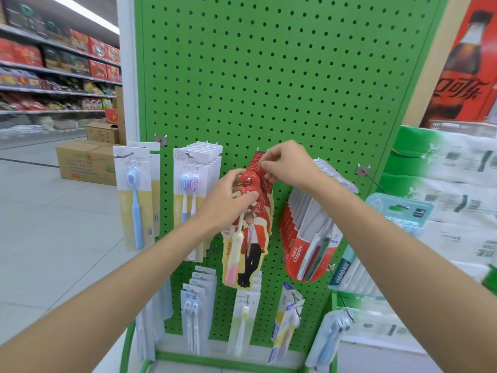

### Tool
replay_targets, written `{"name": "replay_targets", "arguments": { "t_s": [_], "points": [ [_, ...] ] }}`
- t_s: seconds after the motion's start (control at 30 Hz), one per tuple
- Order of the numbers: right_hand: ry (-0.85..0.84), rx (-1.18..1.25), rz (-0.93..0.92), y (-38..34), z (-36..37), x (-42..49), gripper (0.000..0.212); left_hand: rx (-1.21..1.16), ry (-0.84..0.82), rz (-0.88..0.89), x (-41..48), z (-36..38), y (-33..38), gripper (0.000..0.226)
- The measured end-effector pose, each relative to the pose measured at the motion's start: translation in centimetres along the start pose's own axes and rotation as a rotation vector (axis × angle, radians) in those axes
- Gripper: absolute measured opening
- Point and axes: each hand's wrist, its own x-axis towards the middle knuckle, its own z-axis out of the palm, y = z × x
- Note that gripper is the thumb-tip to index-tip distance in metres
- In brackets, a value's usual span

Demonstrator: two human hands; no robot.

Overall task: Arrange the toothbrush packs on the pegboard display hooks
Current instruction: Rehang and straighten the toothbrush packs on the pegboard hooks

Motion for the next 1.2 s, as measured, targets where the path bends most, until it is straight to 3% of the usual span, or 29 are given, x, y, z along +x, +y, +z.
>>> {"name": "replay_targets", "arguments": {
  "t_s": [0.13,0.33,0.53,0.83,0.97,1.13,1.2],
  "points": [
    [0.049,0.026,0.009,0.0,-1.3,1.1,0.011,0.033,-0.002,0.007,0.1,-0.1,-0.1,0.056],
    [-0.19,0.022,0.173,-0.7,-0.5,2.9,0.03,0.068,-0.033,-0.006,0.2,-0.1,-0.2,0.059],
    [-0.22,0.018,0.285,-0.8,0.1,3.5,0.027,0.051,-0.045,-0.017,0.4,-0.1,-0.4,0.059],
    [-0.071,0.03,0.231,0.4,-3.3,1.9,0.029,0.026,-0.041,-0.015,0.5,0.0,-0.2,0.058],
    [0.091,0.039,0.201,0.9,-3.7,0.9,0.032,0.036,-0.026,-0.021,0.6,0.0,-0.3,0.064],
    [0.226,0.079,0.146,0.4,-3.7,-1.6,0.016,0.017,0.013,-0.04,0.3,0.1,0.6,0.07],
    [0.258,0.038,0.094,0.2,-3.5,-2.7,0.023,-0.007,0.049,-0.043,0.2,0.1,0.9,0.077]
  ]
}}
